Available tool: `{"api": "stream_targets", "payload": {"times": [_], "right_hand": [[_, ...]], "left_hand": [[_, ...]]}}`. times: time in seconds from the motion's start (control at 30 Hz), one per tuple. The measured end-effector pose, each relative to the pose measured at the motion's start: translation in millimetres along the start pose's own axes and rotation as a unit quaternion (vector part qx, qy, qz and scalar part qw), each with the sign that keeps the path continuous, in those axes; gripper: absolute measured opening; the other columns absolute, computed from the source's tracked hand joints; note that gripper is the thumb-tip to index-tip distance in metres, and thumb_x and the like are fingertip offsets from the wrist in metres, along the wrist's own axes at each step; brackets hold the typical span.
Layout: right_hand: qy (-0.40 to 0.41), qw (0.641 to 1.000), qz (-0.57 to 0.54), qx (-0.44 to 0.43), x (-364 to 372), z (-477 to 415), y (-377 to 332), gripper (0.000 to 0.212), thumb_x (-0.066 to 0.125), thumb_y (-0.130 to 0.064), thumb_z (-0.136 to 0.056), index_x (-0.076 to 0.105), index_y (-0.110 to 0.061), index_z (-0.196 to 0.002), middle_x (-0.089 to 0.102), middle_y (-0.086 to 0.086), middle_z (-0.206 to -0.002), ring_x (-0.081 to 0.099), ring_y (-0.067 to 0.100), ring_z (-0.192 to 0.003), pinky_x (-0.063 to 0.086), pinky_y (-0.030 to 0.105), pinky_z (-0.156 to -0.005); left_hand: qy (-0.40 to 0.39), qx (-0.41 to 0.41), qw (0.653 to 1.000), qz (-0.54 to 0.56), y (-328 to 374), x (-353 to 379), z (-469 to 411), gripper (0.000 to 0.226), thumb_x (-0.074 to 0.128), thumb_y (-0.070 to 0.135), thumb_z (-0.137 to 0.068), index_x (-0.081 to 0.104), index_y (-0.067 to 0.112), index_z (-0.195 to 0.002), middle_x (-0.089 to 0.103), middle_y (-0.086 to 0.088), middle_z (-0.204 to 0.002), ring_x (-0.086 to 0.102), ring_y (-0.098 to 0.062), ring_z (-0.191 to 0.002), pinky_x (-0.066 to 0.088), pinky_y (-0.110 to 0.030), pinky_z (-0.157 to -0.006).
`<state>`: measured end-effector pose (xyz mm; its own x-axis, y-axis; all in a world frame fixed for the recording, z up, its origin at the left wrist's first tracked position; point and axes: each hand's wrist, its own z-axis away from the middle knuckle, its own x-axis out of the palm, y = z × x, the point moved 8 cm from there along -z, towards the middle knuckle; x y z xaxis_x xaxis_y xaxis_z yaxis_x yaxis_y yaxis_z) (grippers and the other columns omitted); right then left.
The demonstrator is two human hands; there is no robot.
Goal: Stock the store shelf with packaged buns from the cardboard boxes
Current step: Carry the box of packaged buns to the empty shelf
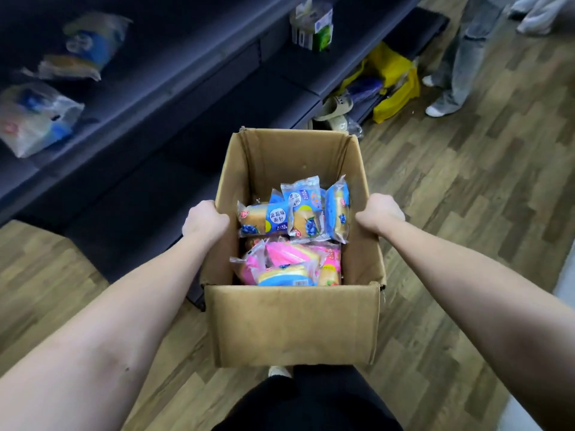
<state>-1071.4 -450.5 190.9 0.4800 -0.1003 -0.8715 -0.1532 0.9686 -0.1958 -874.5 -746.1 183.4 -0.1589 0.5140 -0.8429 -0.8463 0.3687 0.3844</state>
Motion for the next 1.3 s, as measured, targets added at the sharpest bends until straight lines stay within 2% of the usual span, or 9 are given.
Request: {"api": "stream_targets", "payload": {"times": [0.17,0.27,0.33,0.53,0.7,0.87,1.0,1.2,1.3], "right_hand": [[-0.029,0.998,-0.037,0.039,-9.4,-35.7,16.7,0.030,0.055,-0.021,-0.084,0.059,-0.001,-0.106,0.061,0.017,-0.111,0.062,0.034,-0.097,0.050,0.034,-0.074],[-0.029,0.997,-0.049,0.053,-7.5,-52.5,26.3,0.031,0.055,-0.020,-0.085,0.061,0.002,-0.106,0.062,0.020,-0.112,0.063,0.035,-0.097,0.050,0.034,-0.073],[-0.049,0.993,-0.047,0.091,3.0,-57.8,36.6,0.033,0.055,-0.019,-0.085,0.061,0.003,-0.108,0.061,0.021,-0.114,0.061,0.035,-0.101,0.048,0.033,-0.074],[-0.010,0.986,-0.093,0.139,25.0,-56.7,39.4,0.038,0.057,-0.020,-0.085,0.056,0.001,-0.116,0.059,0.020,-0.120,0.059,0.035,-0.109,0.048,0.035,-0.083],[0.002,0.961,-0.137,0.239,107.4,-44.4,50.9,0.039,0.056,-0.023,-0.086,0.052,0.000,-0.118,0.058,0.019,-0.121,0.057,0.036,-0.111,0.048,0.038,-0.086],[-0.018,0.939,-0.162,0.303,186.3,-39.7,46.2,0.037,0.054,-0.022,-0.086,0.054,-0.003,-0.117,0.060,0.017,-0.118,0.059,0.035,-0.108,0.049,0.039,-0.086],[-0.013,0.925,-0.186,0.330,246.2,-47.9,37.3,0.037,0.052,-0.018,-0.086,0.049,-0.004,-0.120,0.059,0.018,-0.117,0.058,0.037,-0.108,0.050,0.042,-0.087],[-0.009,0.911,-0.190,0.365,321.4,-57.6,23.8,0.037,0.056,-0.021,-0.090,0.044,-0.004,-0.121,0.058,0.020,-0.117,0.057,0.039,-0.107,0.047,0.041,-0.083],[0.001,0.912,-0.187,0.364,339.5,-55.5,10.3,0.038,0.056,-0.024,-0.090,0.042,-0.002,-0.117,0.058,0.022,-0.114,0.057,0.040,-0.106,0.047,0.042,-0.082]], "left_hand": [[-0.023,0.007,1.000,-0.015,40.9,20.8,-29.6,0.028,0.049,0.014,-0.080,0.064,0.016,-0.103,0.061,-0.007,-0.093,0.060,-0.033,-0.093,0.046,-0.031,-0.074],[-0.021,0.023,0.999,-0.026,59.7,31.6,-49.0,0.030,0.051,0.014,-0.081,0.064,0.016,-0.108,0.065,-0.012,-0.104,0.060,-0.035,-0.102,0.047,-0.035,-0.080],[-0.047,0.032,0.997,-0.050,68.7,49.9,-63.5,0.030,0.051,0.014,-0.081,0.063,0.014,-0.109,0.065,-0.016,-0.111,0.059,-0.036,-0.107,0.048,-0.037,-0.085],[-0.056,0.043,0.997,-0.032,63.5,69.1,-76.9,0.027,0.048,0.011,-0.083,0.057,0.009,-0.109,0.062,-0.019,-0.114,0.056,-0.039,-0.108,0.046,-0.039,-0.086],[-0.114,0.117,0.983,-0.084,42.6,113.6,-111.2,0.028,0.053,0.013,-0.086,0.058,0.007,-0.113,0.062,-0.019,-0.112,0.058,-0.038,-0.105,0.046,-0.036,-0.081],[-0.136,0.106,0.980,-0.095,8.5,150.1,-149.8,0.026,0.052,0.016,-0.089,0.059,0.015,-0.114,0.063,-0.014,-0.112,0.059,-0.035,-0.103,0.047,-0.034,-0.081],[-0.119,0.083,0.983,-0.113,-21.8,186.8,-183.7,0.029,0.047,0.013,-0.086,0.059,0.018,-0.112,0.064,-0.014,-0.110,0.059,-0.035,-0.102,0.049,-0.036,-0.081],[-0.121,0.130,0.976,-0.122,-56.5,235.1,-229.9,0.031,0.053,0.014,-0.092,0.057,0.014,-0.122,0.062,-0.016,-0.117,0.057,-0.036,-0.109,0.049,-0.039,-0.092],[-0.119,0.145,0.975,-0.120,-70.2,241.0,-240.7,0.032,0.054,0.013,-0.092,0.056,0.014,-0.124,0.063,-0.017,-0.116,0.058,-0.036,-0.109,0.047,-0.038,-0.091]]}}
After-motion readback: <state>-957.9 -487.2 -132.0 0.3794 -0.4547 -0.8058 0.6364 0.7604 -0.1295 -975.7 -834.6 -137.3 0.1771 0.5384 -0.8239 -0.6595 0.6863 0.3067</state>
